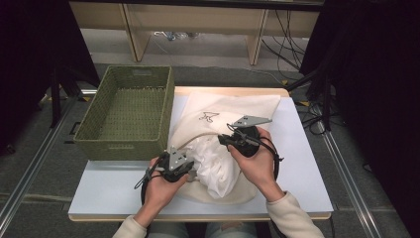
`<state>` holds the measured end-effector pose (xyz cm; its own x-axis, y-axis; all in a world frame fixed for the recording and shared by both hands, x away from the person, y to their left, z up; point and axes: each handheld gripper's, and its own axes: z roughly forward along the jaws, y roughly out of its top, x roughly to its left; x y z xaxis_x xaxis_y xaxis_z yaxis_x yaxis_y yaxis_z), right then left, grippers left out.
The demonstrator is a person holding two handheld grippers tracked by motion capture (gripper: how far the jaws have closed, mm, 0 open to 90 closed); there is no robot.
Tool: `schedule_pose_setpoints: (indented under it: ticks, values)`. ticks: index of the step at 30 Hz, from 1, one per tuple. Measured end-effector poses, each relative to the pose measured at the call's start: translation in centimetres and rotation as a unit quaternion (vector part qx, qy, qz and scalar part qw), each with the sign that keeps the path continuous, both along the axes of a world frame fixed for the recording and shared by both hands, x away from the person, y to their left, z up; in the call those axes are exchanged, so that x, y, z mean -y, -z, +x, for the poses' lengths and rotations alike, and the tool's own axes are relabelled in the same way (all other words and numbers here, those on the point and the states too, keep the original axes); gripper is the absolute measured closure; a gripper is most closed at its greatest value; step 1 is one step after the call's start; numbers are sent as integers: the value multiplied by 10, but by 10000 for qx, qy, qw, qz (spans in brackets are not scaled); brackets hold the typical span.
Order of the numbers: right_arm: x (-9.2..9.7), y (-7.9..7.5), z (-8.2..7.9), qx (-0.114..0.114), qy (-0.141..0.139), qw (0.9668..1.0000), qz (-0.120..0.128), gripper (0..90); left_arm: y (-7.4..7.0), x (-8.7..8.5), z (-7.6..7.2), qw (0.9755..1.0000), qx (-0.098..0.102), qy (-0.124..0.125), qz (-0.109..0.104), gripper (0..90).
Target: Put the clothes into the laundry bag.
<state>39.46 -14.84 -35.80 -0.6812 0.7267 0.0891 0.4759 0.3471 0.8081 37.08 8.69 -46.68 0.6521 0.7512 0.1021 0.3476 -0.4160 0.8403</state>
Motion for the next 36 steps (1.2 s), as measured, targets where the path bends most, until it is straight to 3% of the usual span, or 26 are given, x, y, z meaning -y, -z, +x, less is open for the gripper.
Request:
schedule_pose_setpoints:
  ticks: [1,2,3,4,5,8,11,14,17,18,19,21,22,25,27,28,29,30,33,36]
  values:
    - [-1,0,-1,-48,66,10000,6,884,-2,2,0,9999,-66,7,-104,784]
    - [-1,1,0,71,2,10000,-18,884,-4,5,1,9995,-117,47,-273,820]
    - [-2,2,0,11,-73,10000,-25,885,-7,9,0,9992,-69,59,-398,834]
    - [-3,2,1,129,-77,9999,-79,885,-11,15,0,9984,-25,138,-542,840]
    - [-5,2,-2,-35,-5,10000,-5,885,-13,19,1,9983,21,189,-557,844]
    - [-7,-1,-5,11,-64,10000,23,885,-22,33,2,9974,236,289,-622,846]
    - [-6,-4,-7,109,-107,9998,141,885,-25,44,9,9971,510,233,-519,842]
    - [-2,-5,-5,74,0,9999,129,885,-11,48,24,9980,583,117,-234,830]
    - [1,-1,-1,8,23,9999,143,886,5,47,35,9990,450,71,-45,814]
    - [1,-1,-1,-79,81,9998,160,886,7,48,34,9988,467,29,-168,808]
    - [2,0,1,29,-29,9999,107,886,7,48,33,9987,488,64,-134,801]
    - [2,0,2,23,-12,10000,88,885,5,47,30,9987,482,114,-126,773]
    - [2,1,3,43,-34,10000,76,885,3,44,28,9988,461,158,-18,747]
    - [1,1,2,81,10,10000,45,885,-1,37,21,9987,445,183,-139,643]
    - [0,-1,-1,-84,83,9998,127,885,-4,32,14,9988,397,187,-196,565]
    - [1,-1,0,-42,41,9999,100,885,-5,28,11,9988,402,194,-195,540]
    - [1,-1,0,-54,43,9999,99,885,-6,26,7,9986,410,238,-231,518]
    - [1,0,0,56,61,10000,45,884,-7,23,3,9986,330,291,-291,498]
    - [0,0,1,65,-39,10000,45,884,-6,16,-4,9979,131,380,-512,448]
    - [1,-1,0,112,10,9999,-19,884,-8,10,-11,9979,97,386,-505,427]
